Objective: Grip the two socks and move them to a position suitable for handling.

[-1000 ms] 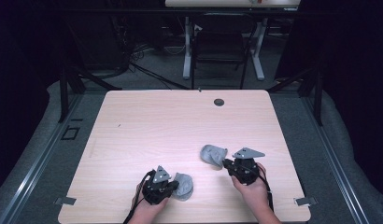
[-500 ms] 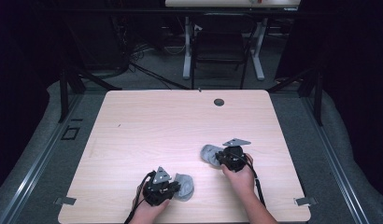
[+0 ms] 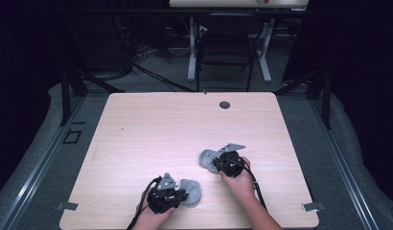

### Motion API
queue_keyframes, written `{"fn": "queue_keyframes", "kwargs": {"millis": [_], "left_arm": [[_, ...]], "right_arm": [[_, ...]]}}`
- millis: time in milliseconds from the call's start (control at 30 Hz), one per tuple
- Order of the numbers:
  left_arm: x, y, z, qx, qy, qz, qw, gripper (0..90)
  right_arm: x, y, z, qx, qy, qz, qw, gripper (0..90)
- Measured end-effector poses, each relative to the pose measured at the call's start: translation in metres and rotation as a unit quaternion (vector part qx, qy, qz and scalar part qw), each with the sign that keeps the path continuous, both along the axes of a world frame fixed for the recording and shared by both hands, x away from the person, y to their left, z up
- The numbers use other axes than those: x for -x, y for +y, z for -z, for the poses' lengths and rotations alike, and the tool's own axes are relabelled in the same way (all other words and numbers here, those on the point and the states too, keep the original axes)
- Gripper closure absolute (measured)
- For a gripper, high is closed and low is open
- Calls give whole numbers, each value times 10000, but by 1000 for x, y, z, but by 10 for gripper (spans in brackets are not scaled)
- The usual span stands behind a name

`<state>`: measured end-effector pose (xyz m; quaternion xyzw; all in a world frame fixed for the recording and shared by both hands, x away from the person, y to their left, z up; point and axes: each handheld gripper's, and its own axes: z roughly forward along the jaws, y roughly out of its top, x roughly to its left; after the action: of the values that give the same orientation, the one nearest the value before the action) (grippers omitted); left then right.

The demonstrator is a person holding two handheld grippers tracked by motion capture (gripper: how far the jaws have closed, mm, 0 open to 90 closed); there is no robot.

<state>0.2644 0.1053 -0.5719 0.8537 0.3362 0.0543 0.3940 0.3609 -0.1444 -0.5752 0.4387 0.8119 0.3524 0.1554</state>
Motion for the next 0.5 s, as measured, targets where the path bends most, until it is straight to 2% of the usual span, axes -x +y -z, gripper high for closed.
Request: {"fn": "queue_keyframes", "kwargs": {"millis": [167,500], "left_arm": [[1,-2,4,-34,40,12,10000,792],[2,-7,7,112,67,-66,9999,796]], "right_arm": [[0,12,0,29,6,-144,9999,805],[1,39,0,21,12,-557,9984,806]]}}
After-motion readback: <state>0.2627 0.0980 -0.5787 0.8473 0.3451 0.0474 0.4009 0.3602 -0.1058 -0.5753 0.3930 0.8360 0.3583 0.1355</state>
